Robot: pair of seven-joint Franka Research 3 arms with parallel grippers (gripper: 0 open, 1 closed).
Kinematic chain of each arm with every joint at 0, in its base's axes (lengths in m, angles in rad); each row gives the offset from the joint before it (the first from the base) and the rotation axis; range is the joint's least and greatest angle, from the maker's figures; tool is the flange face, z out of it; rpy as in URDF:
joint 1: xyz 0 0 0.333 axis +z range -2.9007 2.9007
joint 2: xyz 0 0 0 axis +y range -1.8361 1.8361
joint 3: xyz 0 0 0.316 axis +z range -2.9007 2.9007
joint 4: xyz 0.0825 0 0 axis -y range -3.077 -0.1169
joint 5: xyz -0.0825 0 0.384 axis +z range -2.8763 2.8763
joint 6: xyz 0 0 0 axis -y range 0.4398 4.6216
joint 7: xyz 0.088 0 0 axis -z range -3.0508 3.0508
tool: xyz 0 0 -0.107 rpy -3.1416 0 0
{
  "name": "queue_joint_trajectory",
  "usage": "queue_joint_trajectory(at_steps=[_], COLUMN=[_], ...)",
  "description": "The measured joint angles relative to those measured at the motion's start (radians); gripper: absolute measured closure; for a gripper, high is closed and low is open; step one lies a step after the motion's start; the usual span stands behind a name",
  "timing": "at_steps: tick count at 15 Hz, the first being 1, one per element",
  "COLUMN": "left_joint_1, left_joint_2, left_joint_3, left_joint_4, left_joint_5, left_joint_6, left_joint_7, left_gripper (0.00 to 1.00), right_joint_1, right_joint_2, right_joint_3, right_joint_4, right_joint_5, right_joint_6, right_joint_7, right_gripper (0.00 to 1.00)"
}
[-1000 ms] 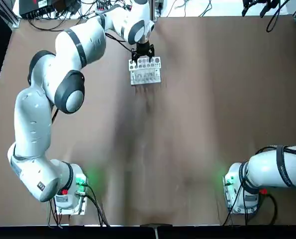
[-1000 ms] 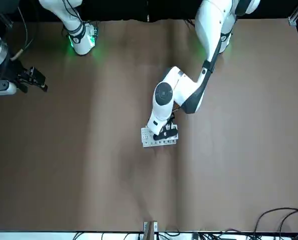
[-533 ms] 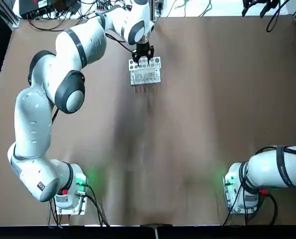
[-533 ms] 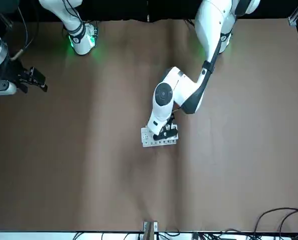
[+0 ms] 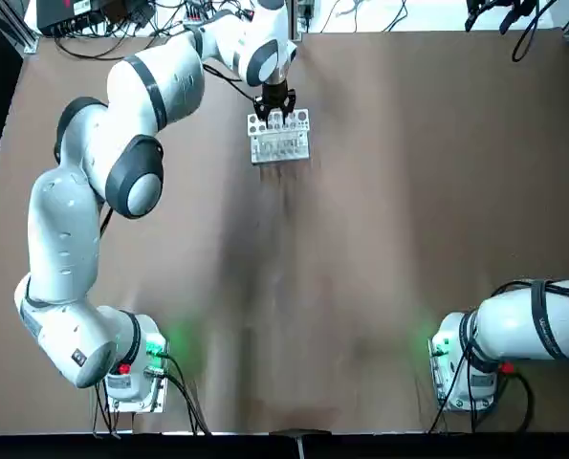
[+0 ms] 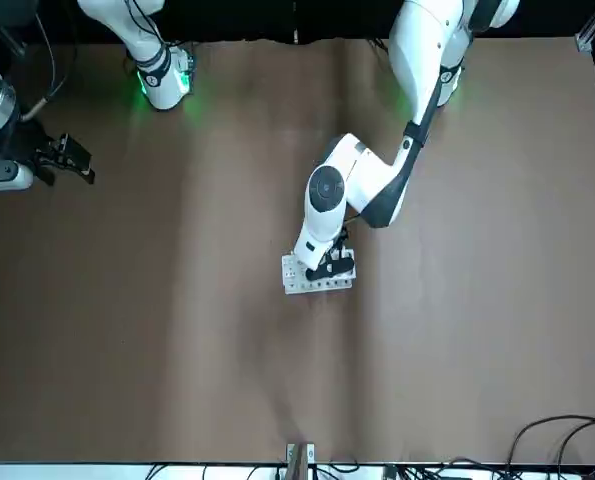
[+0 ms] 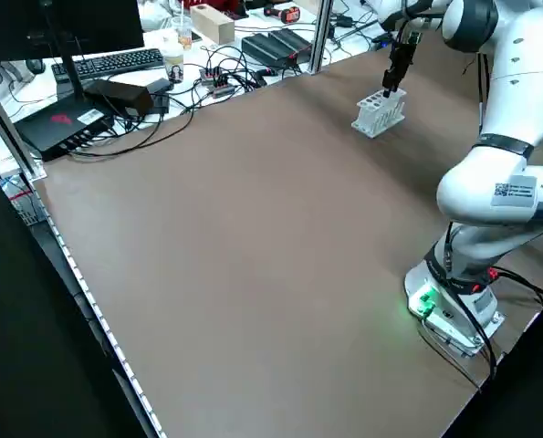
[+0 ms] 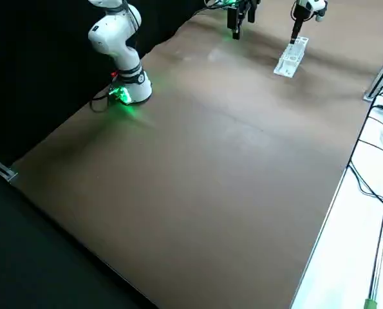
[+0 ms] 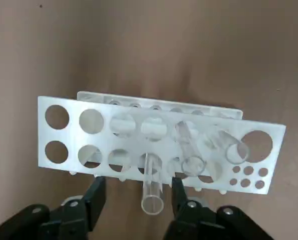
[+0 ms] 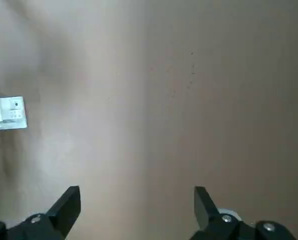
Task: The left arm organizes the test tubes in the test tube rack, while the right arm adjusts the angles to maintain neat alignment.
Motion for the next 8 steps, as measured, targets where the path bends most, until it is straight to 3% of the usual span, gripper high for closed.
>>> queue_joint_trajectory(at_steps=[8], left_joint_1=[0.0], left_joint_2=[0.0], left_joint_3=[0.0], left_joint_4=[0.0], left_joint_5=[0.0], left_joint_6=[0.0], left_joint_7=[0.0], left_gripper=[0.5], right_joint_1=[0.0], right_joint_2=[0.0], right_joint_3=[0.0], right_joint_4=[0.0], right_joint_5=[0.0], right_joint_6=[0.0], right_joint_7=[0.0], right_gripper=[0.0])
